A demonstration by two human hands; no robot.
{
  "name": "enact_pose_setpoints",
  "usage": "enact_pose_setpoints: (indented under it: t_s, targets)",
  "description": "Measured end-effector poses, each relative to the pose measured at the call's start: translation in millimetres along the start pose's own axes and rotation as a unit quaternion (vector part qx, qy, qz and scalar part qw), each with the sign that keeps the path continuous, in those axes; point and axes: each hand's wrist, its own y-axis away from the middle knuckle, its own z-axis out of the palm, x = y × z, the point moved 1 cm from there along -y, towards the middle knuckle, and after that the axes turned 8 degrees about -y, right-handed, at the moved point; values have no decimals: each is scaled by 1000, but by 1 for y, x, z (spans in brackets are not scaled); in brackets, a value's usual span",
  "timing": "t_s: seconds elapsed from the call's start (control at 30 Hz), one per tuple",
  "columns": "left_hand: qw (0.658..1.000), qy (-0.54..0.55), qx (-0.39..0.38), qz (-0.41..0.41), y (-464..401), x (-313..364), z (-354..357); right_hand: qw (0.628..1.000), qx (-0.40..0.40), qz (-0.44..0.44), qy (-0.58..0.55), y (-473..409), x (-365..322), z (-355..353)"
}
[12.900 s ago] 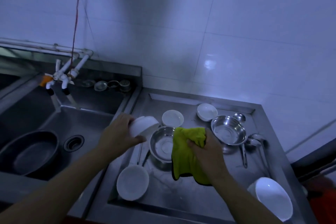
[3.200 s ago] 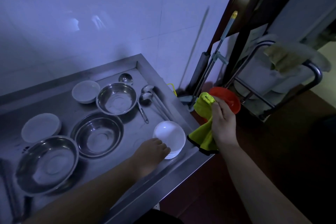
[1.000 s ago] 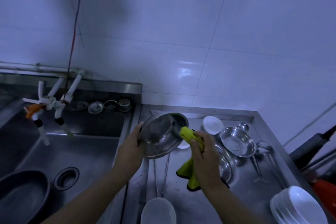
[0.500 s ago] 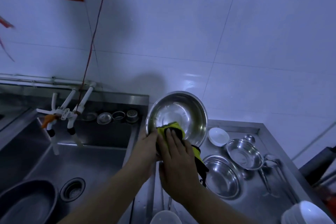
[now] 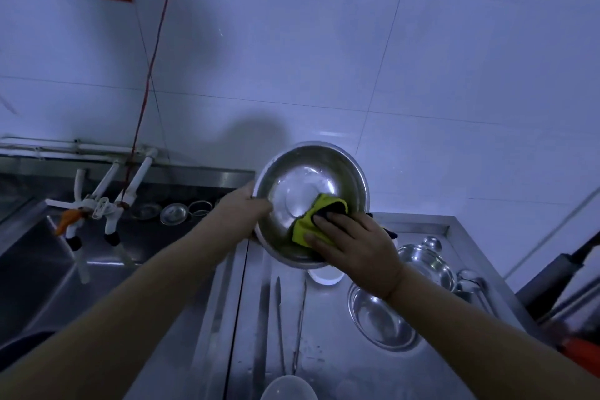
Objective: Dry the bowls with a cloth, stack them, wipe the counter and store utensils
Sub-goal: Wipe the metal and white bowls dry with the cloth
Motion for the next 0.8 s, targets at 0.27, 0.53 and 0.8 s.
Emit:
enact_pose_setpoints:
  t_s: [0.27, 0.53, 0.8]
  targets:
    - [969, 188, 115, 109, 8, -15, 51, 983, 88, 160, -23, -28, -38, 17]
    - [993, -64, -68, 73, -21, 4, 2, 991, -40, -116, -51, 6, 30, -8]
    - [963, 166, 126, 168, -10, -9, 70, 988, 79, 135, -7, -28, -3, 5]
